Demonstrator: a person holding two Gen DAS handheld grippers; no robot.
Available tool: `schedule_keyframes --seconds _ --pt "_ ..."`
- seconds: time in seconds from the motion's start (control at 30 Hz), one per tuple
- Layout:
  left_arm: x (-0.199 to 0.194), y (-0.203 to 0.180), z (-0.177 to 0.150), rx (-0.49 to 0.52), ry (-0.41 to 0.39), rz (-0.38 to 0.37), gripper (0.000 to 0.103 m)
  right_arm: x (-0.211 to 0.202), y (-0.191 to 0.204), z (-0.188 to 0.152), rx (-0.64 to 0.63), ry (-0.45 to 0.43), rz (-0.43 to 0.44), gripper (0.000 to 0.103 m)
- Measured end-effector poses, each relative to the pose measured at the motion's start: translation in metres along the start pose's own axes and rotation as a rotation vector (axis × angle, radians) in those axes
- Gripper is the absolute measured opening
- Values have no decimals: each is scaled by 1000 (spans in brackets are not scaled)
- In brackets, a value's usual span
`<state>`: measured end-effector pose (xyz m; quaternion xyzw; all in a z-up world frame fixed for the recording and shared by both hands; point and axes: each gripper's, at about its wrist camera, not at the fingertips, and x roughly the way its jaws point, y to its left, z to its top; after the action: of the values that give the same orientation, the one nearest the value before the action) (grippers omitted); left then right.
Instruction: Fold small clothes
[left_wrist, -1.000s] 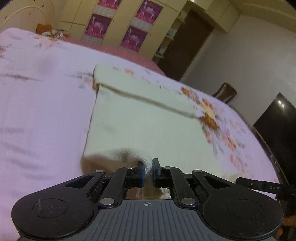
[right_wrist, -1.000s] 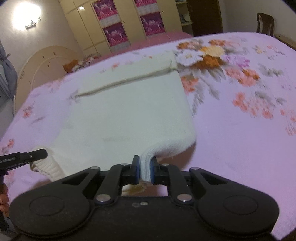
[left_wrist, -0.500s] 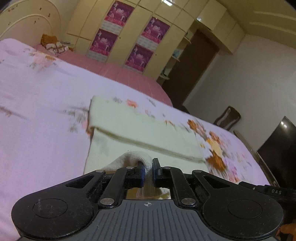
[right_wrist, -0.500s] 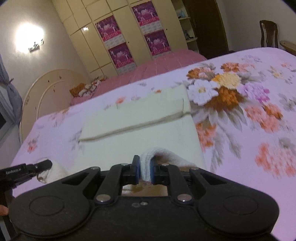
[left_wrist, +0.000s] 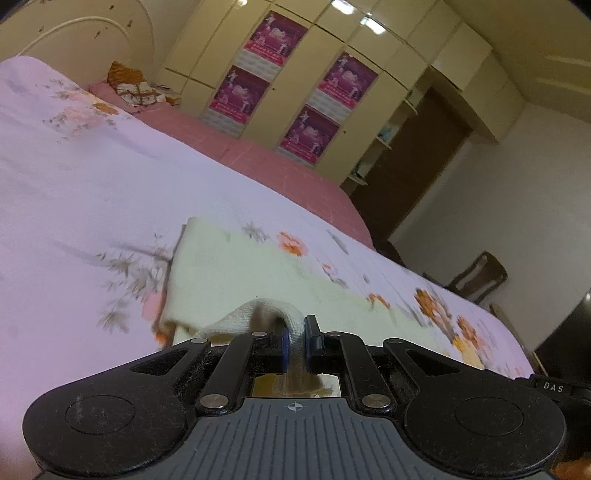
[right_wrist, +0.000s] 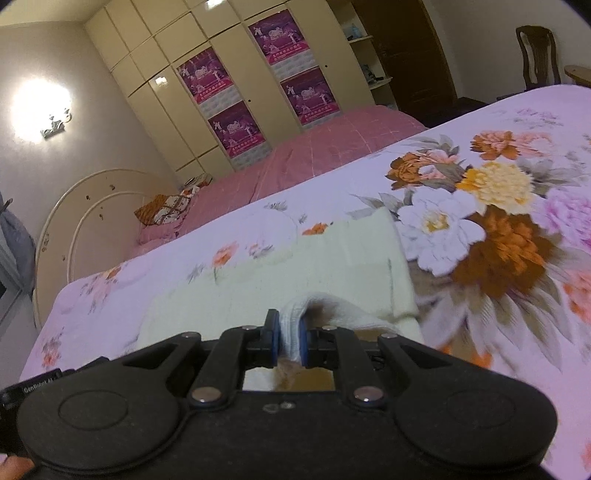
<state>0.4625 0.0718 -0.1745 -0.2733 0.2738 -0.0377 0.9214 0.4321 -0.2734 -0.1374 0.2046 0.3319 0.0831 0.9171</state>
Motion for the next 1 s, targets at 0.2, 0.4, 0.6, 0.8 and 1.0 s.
schedule_keyframes --seconds 0.2,0.4,0.6,0.8,1.0 --pt "47 14 21 -68 -5 40 8 41 -11 26 36 7 -4 11" --pt "93 18 32 -54 22 84 8 83 -35 40 124 52 -21 11" --pt "120 8 44 33 33 131 9 111 -44 52 119 77 -48 11" --pt "134 2 50 93 93 164 10 134 -48 64 124 119 -64 28" --pt "118 0 54 121 47 154 85 128 -44 72 28 73 -106 66"
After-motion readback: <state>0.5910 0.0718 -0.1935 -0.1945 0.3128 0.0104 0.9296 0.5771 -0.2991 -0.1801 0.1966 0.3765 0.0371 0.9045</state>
